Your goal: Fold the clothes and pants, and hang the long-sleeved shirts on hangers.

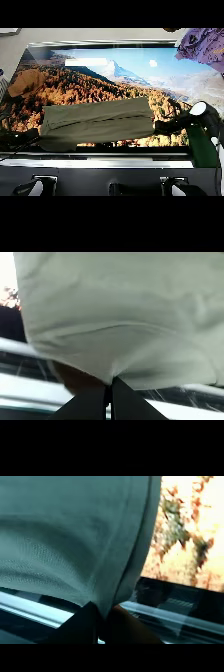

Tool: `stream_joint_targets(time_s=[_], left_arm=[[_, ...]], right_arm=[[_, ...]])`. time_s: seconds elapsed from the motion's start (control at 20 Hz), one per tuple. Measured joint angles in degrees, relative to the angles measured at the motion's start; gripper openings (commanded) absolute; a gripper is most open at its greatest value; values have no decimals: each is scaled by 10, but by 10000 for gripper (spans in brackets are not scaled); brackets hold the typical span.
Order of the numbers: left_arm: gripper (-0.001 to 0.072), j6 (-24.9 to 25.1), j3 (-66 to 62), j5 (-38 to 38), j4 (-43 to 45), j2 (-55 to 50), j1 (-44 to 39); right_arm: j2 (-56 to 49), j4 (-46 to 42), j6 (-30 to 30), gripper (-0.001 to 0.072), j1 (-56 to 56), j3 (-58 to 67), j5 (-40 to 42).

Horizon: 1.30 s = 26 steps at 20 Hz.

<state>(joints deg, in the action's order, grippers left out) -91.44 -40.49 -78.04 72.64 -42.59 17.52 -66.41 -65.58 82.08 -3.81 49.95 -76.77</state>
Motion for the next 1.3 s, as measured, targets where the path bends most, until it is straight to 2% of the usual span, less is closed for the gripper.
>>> stream_joint_targets(time_s=[0.15, 0.45, 0.75, 1.05, 1.15, 1.2, 1.25, 1.3], left_arm=[[14, 2, -14, 41, -5, -56, -19], [14, 42, -104, 95, -19, -213, -31], [15, 85, -247, 105, -21, -371, -33], [16, 103, -344, 91, -21, -485, -41], [24, 104, -355, 91, -21, -508, -47], [85, 105, -359, 91, -21, -515, -49], [207, 105, -362, 91, -21, -520, -51], [363, 105, -365, 91, -21, -523, -52]], right_arm=[[-21, -46, 23, 24, 34, 28, 37], [-132, -84, 40, 25, 52, 154, 75], [-256, -79, 41, 25, 61, 281, 85], [-327, -83, 53, 31, 71, 327, 118], [-341, -77, 57, 157, 72, 332, 128], [-346, -72, 62, 243, 73, 333, 135], [-349, -68, 69, 359, 71, 337, 136], [-351, -64, 78, 379, 68, 346, 131]])
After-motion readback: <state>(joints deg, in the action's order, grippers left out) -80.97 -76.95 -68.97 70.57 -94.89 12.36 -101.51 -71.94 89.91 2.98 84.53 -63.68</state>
